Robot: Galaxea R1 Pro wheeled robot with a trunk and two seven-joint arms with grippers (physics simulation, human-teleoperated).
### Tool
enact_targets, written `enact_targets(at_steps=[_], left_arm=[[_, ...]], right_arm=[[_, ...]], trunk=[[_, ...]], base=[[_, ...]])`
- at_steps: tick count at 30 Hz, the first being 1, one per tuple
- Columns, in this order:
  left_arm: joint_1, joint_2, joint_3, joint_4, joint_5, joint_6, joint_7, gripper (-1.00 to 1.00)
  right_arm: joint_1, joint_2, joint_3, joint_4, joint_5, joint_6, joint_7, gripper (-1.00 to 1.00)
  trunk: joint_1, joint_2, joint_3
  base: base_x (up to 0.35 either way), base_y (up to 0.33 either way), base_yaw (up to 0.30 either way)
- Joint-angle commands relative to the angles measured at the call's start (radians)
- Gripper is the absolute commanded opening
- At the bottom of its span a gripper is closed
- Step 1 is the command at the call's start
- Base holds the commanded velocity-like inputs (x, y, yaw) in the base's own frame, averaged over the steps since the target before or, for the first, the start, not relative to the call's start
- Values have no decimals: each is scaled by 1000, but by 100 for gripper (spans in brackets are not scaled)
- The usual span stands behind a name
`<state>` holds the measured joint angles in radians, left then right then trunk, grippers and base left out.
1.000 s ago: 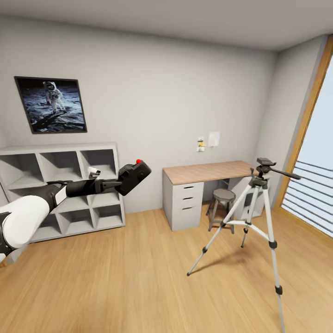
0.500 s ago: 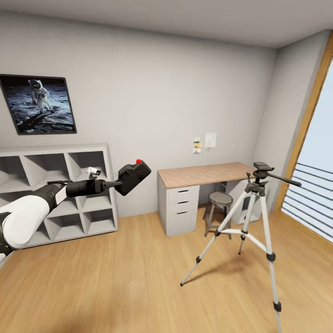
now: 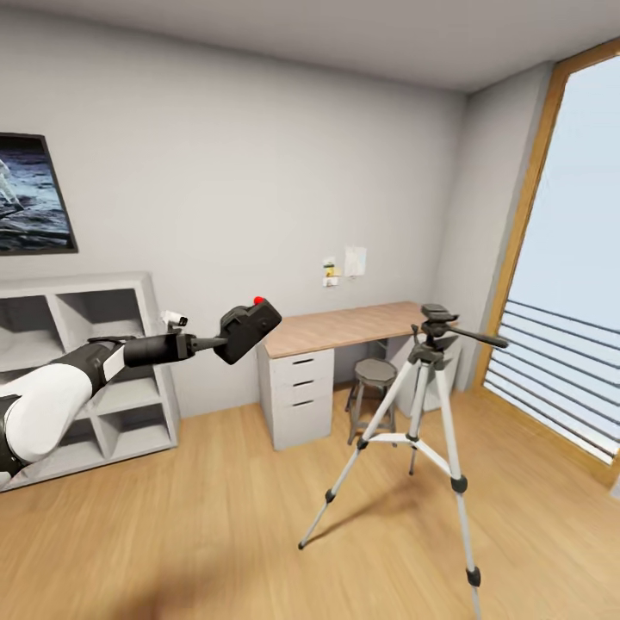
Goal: Attach the digital camera to the camera tripod in the bedroom.
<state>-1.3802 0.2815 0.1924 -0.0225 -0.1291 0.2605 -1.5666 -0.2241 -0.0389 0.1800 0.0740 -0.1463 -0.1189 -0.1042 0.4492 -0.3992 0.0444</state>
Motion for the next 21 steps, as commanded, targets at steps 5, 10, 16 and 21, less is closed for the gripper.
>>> enact_targets(at_steps=[5, 10, 16, 21], left_arm=[[0, 1, 15, -1, -10, 9, -4, -100], [0, 1, 15, -1, -10, 9, -4, -100], [0, 0, 15, -1, -10, 9, -4, -100], [0, 0, 15, -2, -10, 8, -4, -100]], right_arm=[[-1, 1, 9, 4, -10, -7, 1, 100], [-1, 1, 9, 4, -10, -7, 1, 100], [-1, 1, 9, 4, -10, -7, 1, 100], [-1, 1, 9, 4, -10, -7, 0, 100]], trunk=[[1, -1, 0], [1, -1, 0], [1, -1, 0], [1, -1, 0]], base=[[207, -253, -172], [209, -202, -29], [226, -195, -3], [224, -199, -1]])
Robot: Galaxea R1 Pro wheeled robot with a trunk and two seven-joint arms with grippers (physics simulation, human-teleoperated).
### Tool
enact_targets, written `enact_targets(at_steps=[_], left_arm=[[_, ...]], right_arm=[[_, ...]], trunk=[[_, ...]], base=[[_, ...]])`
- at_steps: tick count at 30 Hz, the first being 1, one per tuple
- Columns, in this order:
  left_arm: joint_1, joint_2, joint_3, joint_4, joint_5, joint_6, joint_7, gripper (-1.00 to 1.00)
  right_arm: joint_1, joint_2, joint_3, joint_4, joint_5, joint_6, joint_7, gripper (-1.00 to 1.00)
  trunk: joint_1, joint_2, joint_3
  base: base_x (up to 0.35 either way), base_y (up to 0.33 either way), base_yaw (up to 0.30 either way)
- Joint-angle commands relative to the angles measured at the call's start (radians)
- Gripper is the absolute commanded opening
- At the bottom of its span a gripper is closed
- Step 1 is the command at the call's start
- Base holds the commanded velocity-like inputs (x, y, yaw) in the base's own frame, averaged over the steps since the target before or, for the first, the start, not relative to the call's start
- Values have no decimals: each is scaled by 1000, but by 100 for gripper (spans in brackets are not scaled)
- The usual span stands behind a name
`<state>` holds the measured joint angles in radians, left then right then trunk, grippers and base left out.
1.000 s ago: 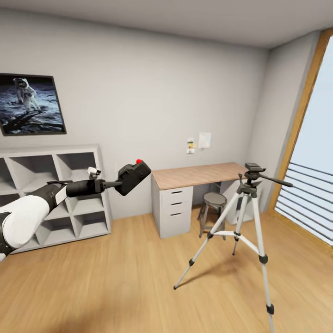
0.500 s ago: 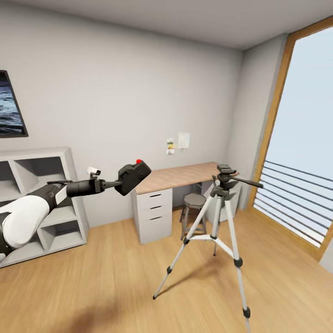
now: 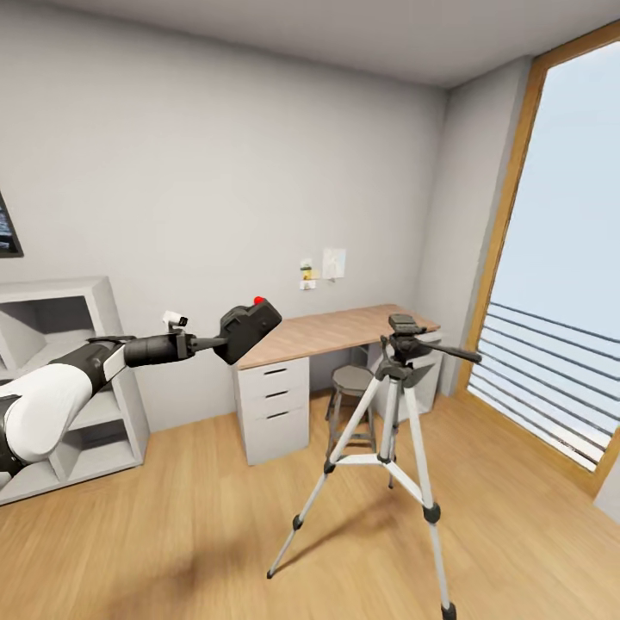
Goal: Attach the digital camera to the camera tripod in the bedroom.
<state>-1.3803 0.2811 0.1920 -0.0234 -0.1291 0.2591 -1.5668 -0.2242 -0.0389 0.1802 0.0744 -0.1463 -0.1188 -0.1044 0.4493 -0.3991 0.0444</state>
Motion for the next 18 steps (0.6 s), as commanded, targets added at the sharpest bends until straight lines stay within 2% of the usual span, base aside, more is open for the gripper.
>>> enact_targets(at_steps=[1, 8, 9, 10, 12, 13, 15, 16, 18], left_arm=[[0, 0, 15, -1, -10, 8, -4, -100], [-1, -1, 16, -7, -10, 9, -4, -100], [-5, -4, 17, -10, -10, 21, 42, -100], [-13, -13, 17, -32, -10, 68, 105, -100], [-19, -38, 18, -134, -10, 194, 161, -100], [-19, -45, 17, -171, -10, 232, 169, -100], [-19, -72, 16, -330, -11, 393, 187, -100], [-20, -78, 15, -368, -11, 433, 190, -100], [-26, -95, 6, -500, -11, 579, 197, -100]], right_arm=[[-1, 1, 8, 4, -10, -7, 0, 100], [-1, 1, 8, 4, -10, -7, 0, 100], [-1, 1, 8, 4, -10, -7, 0, 100], [-1, 1, 8, 4, -10, -7, 0, 100], [-1, 1, 8, 4, -10, -7, 0, 100], [-1, 1, 8, 4, -10, -7, 0, 100], [-1, 1, 8, 4, -10, -7, 0, 100], [-1, 1, 8, 4, -10, -7, 0, 100], [-1, 1, 8, 4, -10, -7, 0, 100]], trunk=[[1, -1, 0], [1, -1, 0], [1, -1, 0], [1, -1, 0], [1, -1, 0], [1, -1, 0], [1, -1, 0], [1, -1, 0], [1, -1, 0]], base=[[146, -126, 0], [33, -28, 0], [3, -3, 0], [2, -1, 0], [1, 0, 0], [0, 0, 0], [0, 0, 0], [0, 0, 0], [0, 0, 0]])
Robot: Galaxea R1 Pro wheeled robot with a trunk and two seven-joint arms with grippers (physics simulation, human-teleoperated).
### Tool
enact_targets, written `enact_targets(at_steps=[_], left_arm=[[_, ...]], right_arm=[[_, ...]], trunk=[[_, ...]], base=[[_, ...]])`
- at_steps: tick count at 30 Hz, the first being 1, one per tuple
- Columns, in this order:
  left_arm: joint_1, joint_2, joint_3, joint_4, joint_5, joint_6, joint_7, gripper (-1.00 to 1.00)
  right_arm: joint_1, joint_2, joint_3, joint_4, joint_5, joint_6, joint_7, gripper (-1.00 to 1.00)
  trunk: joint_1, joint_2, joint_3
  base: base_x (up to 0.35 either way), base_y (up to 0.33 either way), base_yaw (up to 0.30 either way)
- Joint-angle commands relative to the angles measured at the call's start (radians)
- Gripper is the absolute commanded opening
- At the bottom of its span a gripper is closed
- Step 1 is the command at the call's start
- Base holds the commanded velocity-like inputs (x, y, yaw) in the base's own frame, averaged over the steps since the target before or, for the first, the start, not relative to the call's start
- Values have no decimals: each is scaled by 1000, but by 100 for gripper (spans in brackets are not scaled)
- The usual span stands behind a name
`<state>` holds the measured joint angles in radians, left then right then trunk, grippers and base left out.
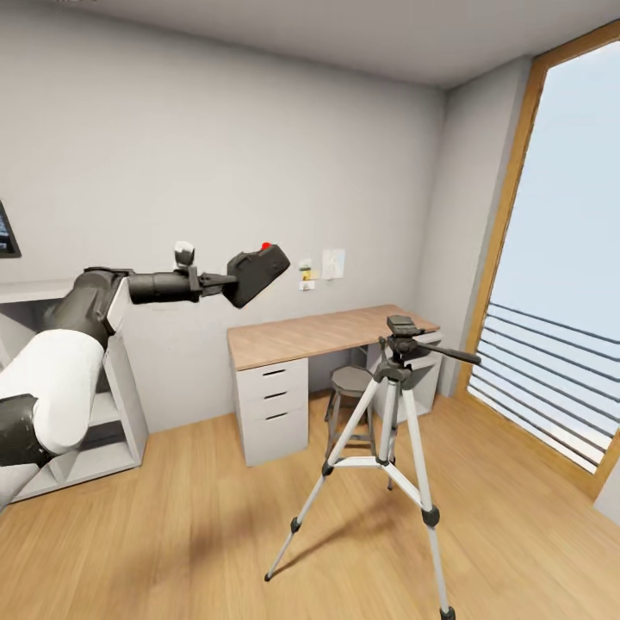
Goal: Attach the digital camera to the camera tripod in the bedroom.
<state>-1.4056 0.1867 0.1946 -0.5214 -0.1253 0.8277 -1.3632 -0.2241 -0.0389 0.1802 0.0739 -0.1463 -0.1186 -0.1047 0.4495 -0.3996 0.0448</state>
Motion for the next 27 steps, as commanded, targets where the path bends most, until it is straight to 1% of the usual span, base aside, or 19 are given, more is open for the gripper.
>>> enact_targets(at_steps=[1, 2, 3, 4, 6, 8, 10, 11, 12, 13, 14, 15, 16, 17, 18, 20, 24, 26, 27], left_arm=[[-3, -4, 1, -31, -15, 45, -6, -100], [-9, -8, -4, -85, -15, 111, -4, -100], [-14, -11, -6, -110, -15, 143, -3, -100], [-26, -16, -11, -152, -16, 202, 0, -100], [-41, -22, -18, -182, -16, 220, 3, -100], [-64, -32, -40, -212, -16, 220, 4, -100], [-77, -42, -73, -248, -16, 220, 3, -100], [-79, -51, -105, -281, -16, 220, 2, -100], [-79, -57, -126, -300, -16, 220, 2, -100], [-77, -69, -179, -336, -16, 220, 2, -100], [-75, -75, -210, -352, -16, 220, 2, -100], [-72, -79, -241, -368, -16, 220, 1, -100], [-66, -84, -303, -397, -16, 220, 1, -100], [-62, -85, -330, -409, -16, 220, 1, -100], [-56, -87, -374, -430, -16, 220, 0, -100], [-49, -87, -414, -449, -15, 220, -4, -100], [-41, -88, -446, -461, -15, 220, -32, -100], [-22, -88, -474, -465, -14, 183, -63, -100], [-17, -88, -480, -465, -14, 176, -66, -100]], right_arm=[[-1, 1, 8, 4, -10, -7, 0, 100], [-1, 1, 8, 5, -10, -7, 0, 100], [-1, 1, 8, 5, -10, -7, 0, 100], [-1, 1, 8, 4, -10, -7, 0, 100], [-1, 1, 8, 4, -10, -7, 0, 100], [-1, 1, 8, 4, -10, -7, 0, 100], [-1, 1, 8, 4, -10, -7, 0, 100], [-1, 1, 8, 4, -10, -7, 0, 100], [-1, 1, 8, 4, -10, -7, 0, 100], [-1, 1, 8, 4, -10, -7, 0, 100], [-1, 1, 8, 4, -10, -7, 0, 100], [-1, 1, 8, 4, -10, -7, 0, 100], [-1, 1, 8, 4, -10, -7, 0, 100], [-1, 1, 8, 4, -10, -7, 0, 100], [-1, 1, 8, 4, -10, -7, 0, 100], [-1, 1, 8, 4, -10, -7, 0, 100], [-1, 1, 8, 4, -10, -7, 0, 100], [-1, 1, 8, 4, -10, -7, 0, 100], [-1, 1, 8, 4, -10, -7, 0, 100]], trunk=[[0, 0, -1], [0, 0, -1], [0, 0, -1], [0, 0, -1], [0, 0, -1], [0, 0, -1], [0, 0, -1], [0, 0, -1], [0, 0, -1], [0, 0, -1], [0, 0, -1], [0, 0, -1], [0, 0, -1], [0, 0, -1], [0, 0, -1], [0, 0, -1], [0, 0, -1], [0, 0, -1], [0, 0, -1]], base=[[0, 0, 0], [0, 0, 0], [0, 0, 0], [0, 0, 0], [0, 0, 0], [0, 0, 0], [0, 0, 0], [0, 0, 0], [0, 0, 0], [0, 0, 0], [0, 0, 0], [0, 0, 0], [0, 0, 0], [0, 0, 0], [0, 0, 0], [0, 0, 0], [0, 0, 0], [0, 0, 0], [0, 0, 0]])
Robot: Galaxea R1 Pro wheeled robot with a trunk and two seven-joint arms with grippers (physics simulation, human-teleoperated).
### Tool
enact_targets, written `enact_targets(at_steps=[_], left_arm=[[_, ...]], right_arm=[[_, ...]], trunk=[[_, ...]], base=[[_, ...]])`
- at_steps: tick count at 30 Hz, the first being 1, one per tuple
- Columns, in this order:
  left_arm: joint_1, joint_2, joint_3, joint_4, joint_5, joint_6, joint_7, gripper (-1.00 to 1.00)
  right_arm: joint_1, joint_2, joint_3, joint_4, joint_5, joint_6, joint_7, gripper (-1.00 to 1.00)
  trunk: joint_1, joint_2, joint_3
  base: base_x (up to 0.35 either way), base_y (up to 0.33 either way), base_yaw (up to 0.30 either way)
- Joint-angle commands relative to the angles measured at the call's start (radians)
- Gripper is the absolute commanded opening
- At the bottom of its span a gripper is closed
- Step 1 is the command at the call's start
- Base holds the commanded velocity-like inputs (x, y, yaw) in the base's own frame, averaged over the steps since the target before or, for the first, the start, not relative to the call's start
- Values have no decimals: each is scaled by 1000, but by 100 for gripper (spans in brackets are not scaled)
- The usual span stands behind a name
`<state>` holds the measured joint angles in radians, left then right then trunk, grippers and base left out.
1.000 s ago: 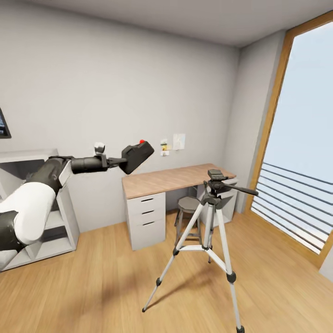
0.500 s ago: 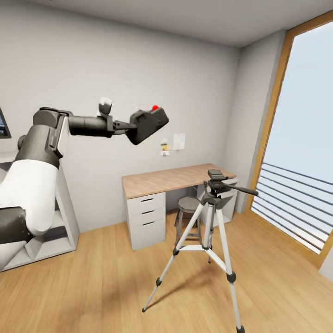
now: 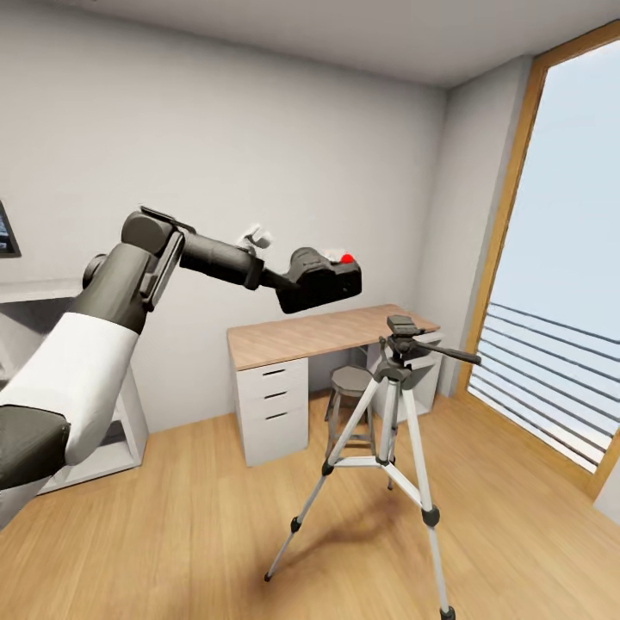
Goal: Attach the digital camera to the camera tripod in the bedroom.
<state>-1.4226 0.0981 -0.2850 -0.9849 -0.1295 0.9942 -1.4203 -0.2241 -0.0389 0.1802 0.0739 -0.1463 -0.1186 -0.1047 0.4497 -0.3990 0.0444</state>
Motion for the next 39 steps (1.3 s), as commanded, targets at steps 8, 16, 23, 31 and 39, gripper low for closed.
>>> enact_targets(at_steps=[8, 16, 23, 31, 39], left_arm=[[39, 0, -87, -1, -10, -31, -15, -100], [45, -22, -131, -1, -10, -39, 75, -100], [47, -77, -151, -2, -9, -37, 178, -100], [47, -121, -154, -6, -9, -26, 192, -100], [47, -128, -151, -6, -4, -22, 190, -100]], right_arm=[[-1, 1, 9, 5, -10, -7, 0, 100], [-1, 1, 9, 5, -10, -7, 0, 100], [-1, 1, 9, 4, -10, -7, 0, 100], [-1, 1, 8, 4, -10, -7, 0, 100], [-1, 1, 8, 5, -10, -7, 0, 100]], trunk=[[0, -1, 0], [0, -1, 0], [0, -1, 0], [0, -1, 0], [0, -1, 0]], base=[[0, 0, 0], [0, 0, 0], [0, 0, 0], [0, 0, 0], [0, 0, 0]])
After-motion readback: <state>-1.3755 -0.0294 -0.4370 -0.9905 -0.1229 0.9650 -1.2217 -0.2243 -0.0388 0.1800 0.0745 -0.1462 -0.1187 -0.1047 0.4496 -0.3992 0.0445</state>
